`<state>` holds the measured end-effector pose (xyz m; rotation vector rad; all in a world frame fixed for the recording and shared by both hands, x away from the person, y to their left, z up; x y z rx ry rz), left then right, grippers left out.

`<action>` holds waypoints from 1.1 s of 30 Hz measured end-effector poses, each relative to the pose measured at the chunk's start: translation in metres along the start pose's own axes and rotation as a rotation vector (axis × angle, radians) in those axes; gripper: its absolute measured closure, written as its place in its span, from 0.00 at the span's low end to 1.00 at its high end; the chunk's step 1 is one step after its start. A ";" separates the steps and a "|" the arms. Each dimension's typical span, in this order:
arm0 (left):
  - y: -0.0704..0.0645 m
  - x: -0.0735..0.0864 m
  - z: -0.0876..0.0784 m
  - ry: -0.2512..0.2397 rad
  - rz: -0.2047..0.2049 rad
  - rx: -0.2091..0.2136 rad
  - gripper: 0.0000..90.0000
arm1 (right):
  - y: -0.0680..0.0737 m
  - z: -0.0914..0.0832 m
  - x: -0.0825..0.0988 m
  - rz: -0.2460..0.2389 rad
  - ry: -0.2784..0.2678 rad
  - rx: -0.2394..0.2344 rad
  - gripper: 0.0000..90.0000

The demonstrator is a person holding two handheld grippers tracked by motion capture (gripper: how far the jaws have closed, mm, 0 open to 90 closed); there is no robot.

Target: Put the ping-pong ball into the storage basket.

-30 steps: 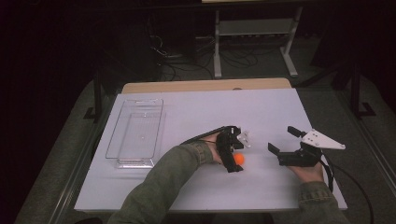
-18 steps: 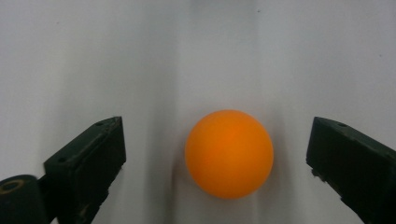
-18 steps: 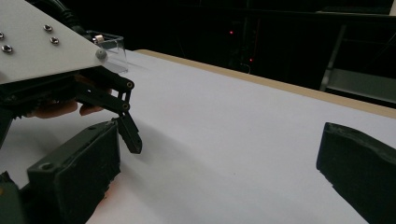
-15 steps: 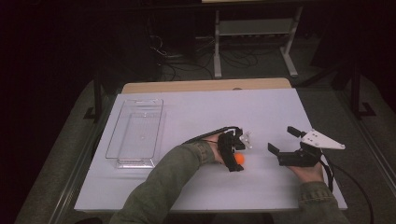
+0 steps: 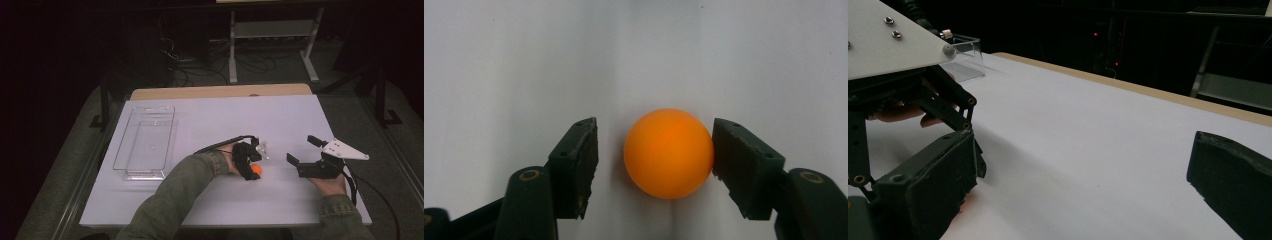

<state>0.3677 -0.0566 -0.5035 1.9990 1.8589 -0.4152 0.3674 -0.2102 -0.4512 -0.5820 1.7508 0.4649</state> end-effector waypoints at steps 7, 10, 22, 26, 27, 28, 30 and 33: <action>-0.001 0.001 0.000 0.004 0.005 0.016 0.54 | 0.000 0.000 0.000 -0.001 -0.001 0.000 0.00; -0.001 0.002 -0.001 0.006 0.007 0.023 0.56 | 0.000 0.000 0.000 0.000 0.000 0.000 0.00; -0.002 0.002 -0.008 0.005 0.008 0.022 0.56 | 0.000 0.000 0.000 0.004 -0.002 -0.001 0.00; -0.001 0.001 -0.013 0.002 0.010 0.017 0.56 | 0.000 0.000 0.000 0.004 -0.002 -0.001 0.00; -0.001 0.001 -0.014 0.000 0.007 0.014 0.56 | 0.000 0.000 0.000 0.003 -0.001 -0.001 0.00; -0.001 0.001 -0.016 0.001 0.009 0.013 0.56 | 0.000 0.000 0.000 0.004 0.000 -0.001 0.00; -0.001 0.001 -0.018 -0.002 0.005 0.009 0.56 | 0.000 0.000 0.000 0.004 0.000 -0.001 0.00; -0.001 0.001 -0.023 0.000 0.007 0.004 0.56 | 0.000 0.000 0.000 0.003 0.001 -0.001 0.00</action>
Point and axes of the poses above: each handheld gripper's, and its own axes: z roughly forward along the jaws, x roughly out of its underside, y roughly to its left, the point moved 9 cm from there along z, roughly forward along the jaws, and after that the axes turned 1 degree about y, right-handed, at the moved point
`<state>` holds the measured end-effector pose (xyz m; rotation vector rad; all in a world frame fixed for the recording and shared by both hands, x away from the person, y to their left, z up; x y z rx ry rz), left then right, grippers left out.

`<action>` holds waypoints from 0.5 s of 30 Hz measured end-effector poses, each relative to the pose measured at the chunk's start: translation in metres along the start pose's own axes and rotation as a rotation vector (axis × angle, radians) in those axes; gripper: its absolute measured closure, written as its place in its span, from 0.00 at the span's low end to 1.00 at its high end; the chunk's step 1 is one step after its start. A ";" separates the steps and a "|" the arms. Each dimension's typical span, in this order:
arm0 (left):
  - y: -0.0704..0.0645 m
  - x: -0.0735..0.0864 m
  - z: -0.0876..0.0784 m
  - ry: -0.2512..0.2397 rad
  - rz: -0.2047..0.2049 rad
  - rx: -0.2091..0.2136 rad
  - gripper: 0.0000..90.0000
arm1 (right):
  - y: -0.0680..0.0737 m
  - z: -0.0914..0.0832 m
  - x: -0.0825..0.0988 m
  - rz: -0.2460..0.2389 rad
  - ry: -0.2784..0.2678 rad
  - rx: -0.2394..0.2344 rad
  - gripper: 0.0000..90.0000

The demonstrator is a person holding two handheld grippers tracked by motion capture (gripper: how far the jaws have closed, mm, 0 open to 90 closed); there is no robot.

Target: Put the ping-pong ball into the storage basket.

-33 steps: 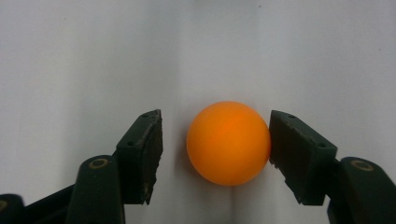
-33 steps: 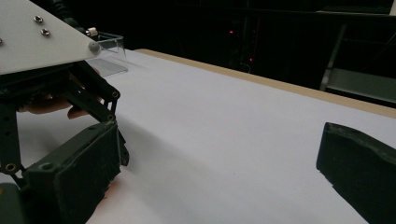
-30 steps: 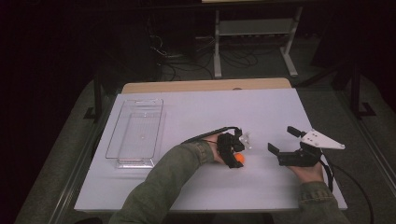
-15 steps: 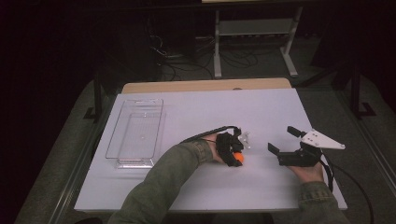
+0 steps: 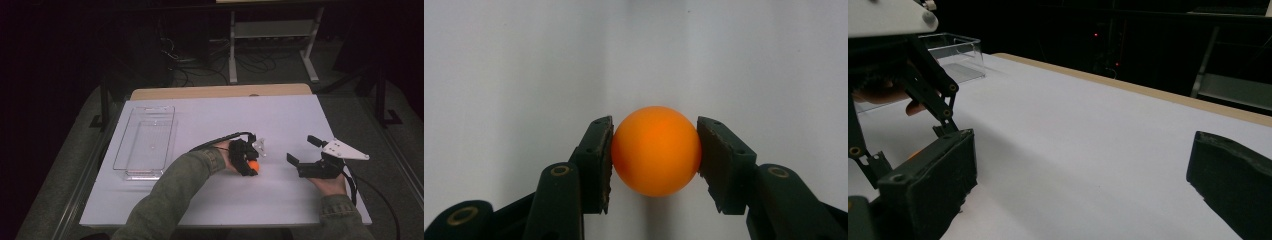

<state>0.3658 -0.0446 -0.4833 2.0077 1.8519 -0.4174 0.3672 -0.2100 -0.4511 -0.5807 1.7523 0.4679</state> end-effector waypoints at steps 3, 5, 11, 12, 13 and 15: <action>-0.001 0.001 -0.005 0.000 0.001 -0.005 0.56 | 0.000 0.001 0.000 -0.002 0.002 0.000 0.00; -0.001 0.001 -0.009 -0.001 0.001 -0.010 0.56 | 0.001 0.001 0.000 -0.002 0.002 0.000 0.00; 0.002 0.003 -0.023 -0.008 -0.007 -0.030 0.56 | 0.001 0.000 0.000 -0.001 -0.002 0.000 0.00; 0.002 0.003 -0.025 -0.007 -0.007 -0.035 0.56 | 0.000 0.001 0.000 -0.002 0.000 0.001 0.00; 0.002 0.004 -0.027 -0.004 -0.006 -0.037 0.56 | 0.000 0.001 0.000 0.000 0.000 0.001 0.00; 0.002 0.005 -0.033 -0.002 -0.008 -0.044 0.56 | 0.001 0.002 0.000 0.000 0.001 -0.002 0.00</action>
Point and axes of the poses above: each handheld gripper's, and its own axes: z roughly forward along the jaws, x roughly out of its underside, y roughly to its left, the point moved 9 cm from there along z, roughly forward along the jaws, and after that the axes turned 1 degree about y, right-handed, at the moved point
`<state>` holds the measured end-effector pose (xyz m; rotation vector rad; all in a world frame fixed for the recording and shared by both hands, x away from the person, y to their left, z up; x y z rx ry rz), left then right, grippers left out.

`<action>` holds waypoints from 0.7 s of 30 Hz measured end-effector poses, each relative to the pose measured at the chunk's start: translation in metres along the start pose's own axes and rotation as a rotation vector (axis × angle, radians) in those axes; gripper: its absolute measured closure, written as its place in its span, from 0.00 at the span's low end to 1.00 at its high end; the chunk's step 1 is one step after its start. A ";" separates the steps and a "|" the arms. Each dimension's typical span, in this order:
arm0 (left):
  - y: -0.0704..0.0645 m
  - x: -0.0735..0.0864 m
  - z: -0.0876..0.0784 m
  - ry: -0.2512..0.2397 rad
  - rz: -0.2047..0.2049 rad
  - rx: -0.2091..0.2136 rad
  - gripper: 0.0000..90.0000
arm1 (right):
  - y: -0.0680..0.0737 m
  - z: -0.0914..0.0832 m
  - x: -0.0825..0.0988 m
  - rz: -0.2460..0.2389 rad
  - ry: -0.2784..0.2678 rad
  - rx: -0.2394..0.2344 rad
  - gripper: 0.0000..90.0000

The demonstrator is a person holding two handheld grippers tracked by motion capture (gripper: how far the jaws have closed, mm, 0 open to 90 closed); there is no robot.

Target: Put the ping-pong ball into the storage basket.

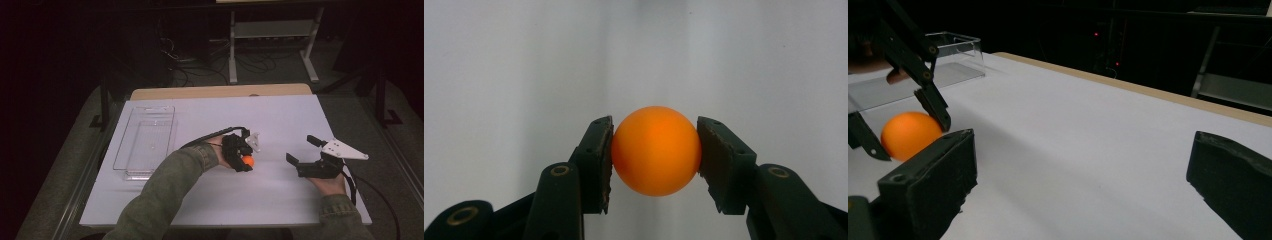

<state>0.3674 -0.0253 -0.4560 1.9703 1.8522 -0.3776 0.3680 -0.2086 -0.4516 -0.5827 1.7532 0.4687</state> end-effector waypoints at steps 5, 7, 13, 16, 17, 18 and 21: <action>0.003 0.002 -0.013 -0.001 -0.003 -0.017 0.56 | 0.000 0.001 0.000 -0.004 0.000 0.000 0.00; 0.003 0.003 -0.018 -0.002 -0.007 -0.022 0.56 | 0.000 0.000 0.000 -0.004 -0.002 0.001 0.00; 0.005 0.006 -0.030 0.004 -0.010 -0.035 0.56 | -0.001 -0.001 -0.002 0.000 -0.009 0.005 0.00; 0.007 0.006 -0.037 0.000 -0.012 -0.047 0.56 | -0.001 -0.001 -0.002 0.001 -0.007 0.006 0.00; 0.008 0.006 -0.040 -0.004 -0.014 -0.051 0.56 | -0.001 -0.001 -0.002 0.001 -0.007 0.006 0.00; 0.009 0.006 -0.042 -0.010 -0.016 -0.058 0.56 | -0.001 -0.001 -0.002 0.000 -0.007 0.005 0.00; 0.013 0.007 -0.051 -0.021 -0.025 -0.073 0.56 | 0.000 -0.001 -0.002 -0.001 -0.008 0.002 0.00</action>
Point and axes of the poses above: each handheld gripper's, and its own axes: z roughly forward along the jaws, x roughly out of its underside, y roughly to its left, the point moved 9 cm from there along z, roughly forward along the jaws, and after that the axes turned 1 degree about y, right-handed, at the moved point
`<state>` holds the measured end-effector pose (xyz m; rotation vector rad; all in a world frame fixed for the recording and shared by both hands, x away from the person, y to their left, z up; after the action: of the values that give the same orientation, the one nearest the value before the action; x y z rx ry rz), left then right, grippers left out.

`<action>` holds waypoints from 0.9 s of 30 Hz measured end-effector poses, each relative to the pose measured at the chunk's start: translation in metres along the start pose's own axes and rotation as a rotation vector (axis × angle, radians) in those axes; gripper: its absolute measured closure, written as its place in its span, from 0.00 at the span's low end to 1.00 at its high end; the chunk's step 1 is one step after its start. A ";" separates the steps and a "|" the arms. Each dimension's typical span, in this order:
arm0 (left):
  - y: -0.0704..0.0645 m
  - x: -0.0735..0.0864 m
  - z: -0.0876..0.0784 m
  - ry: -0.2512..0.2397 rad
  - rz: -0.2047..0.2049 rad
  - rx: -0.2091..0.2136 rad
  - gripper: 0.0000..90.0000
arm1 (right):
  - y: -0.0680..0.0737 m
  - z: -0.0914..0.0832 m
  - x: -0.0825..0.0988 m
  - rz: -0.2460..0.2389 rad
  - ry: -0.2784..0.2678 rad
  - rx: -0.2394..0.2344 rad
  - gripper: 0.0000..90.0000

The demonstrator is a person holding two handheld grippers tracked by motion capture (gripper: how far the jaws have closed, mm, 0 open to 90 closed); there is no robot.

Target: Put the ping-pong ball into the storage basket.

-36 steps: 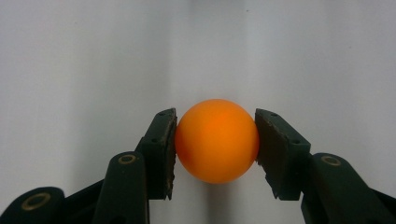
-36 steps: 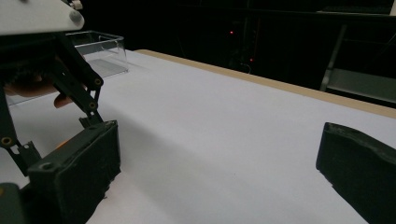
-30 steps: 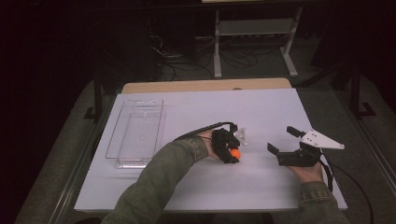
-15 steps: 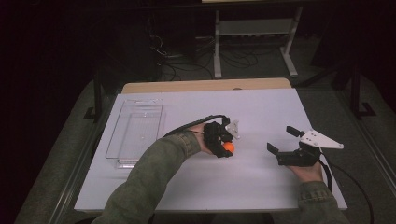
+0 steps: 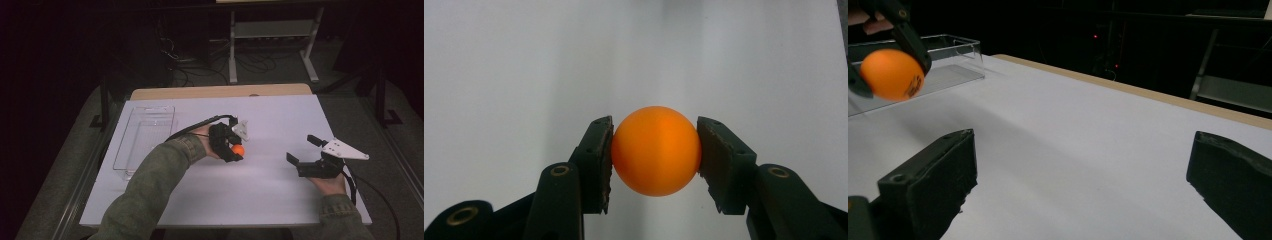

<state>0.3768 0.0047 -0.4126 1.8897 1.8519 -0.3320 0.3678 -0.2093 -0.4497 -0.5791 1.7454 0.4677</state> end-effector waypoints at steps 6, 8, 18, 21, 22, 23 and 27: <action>0.005 0.003 -0.014 0.005 -0.003 -0.022 0.56 | -0.001 0.000 0.000 0.001 0.001 0.001 0.00; 0.007 0.004 -0.017 0.004 -0.006 -0.028 0.56 | -0.001 0.000 0.000 0.000 0.001 0.002 0.00; 0.013 0.015 -0.035 0.013 -0.024 -0.059 0.56 | -0.001 0.000 0.001 0.001 0.002 -0.001 0.00; 0.014 0.018 -0.040 0.014 -0.021 -0.066 0.56 | -0.001 0.000 0.001 0.001 0.002 0.000 0.00; 0.014 0.020 -0.041 0.015 -0.023 -0.070 0.56 | -0.001 0.000 0.001 0.001 0.002 0.000 0.00; 0.015 0.021 -0.043 0.017 -0.021 -0.072 0.56 | -0.001 0.000 0.001 0.001 0.002 0.001 0.00; 0.018 0.025 -0.049 0.013 -0.035 -0.083 0.56 | -0.001 0.000 0.001 0.001 0.000 0.002 0.00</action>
<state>0.3884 0.0508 -0.3796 1.8101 1.8800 -0.2504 0.3684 -0.2104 -0.4501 -0.5769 1.7466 0.4669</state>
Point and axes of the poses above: each handheld gripper's, and its own axes: z roughly forward along the jaws, x roughly out of its underside, y roughly to its left, the point moved 9 cm from there along z, roughly forward along the jaws, and after that the axes turned 1 degree about y, right-handed, at the moved point
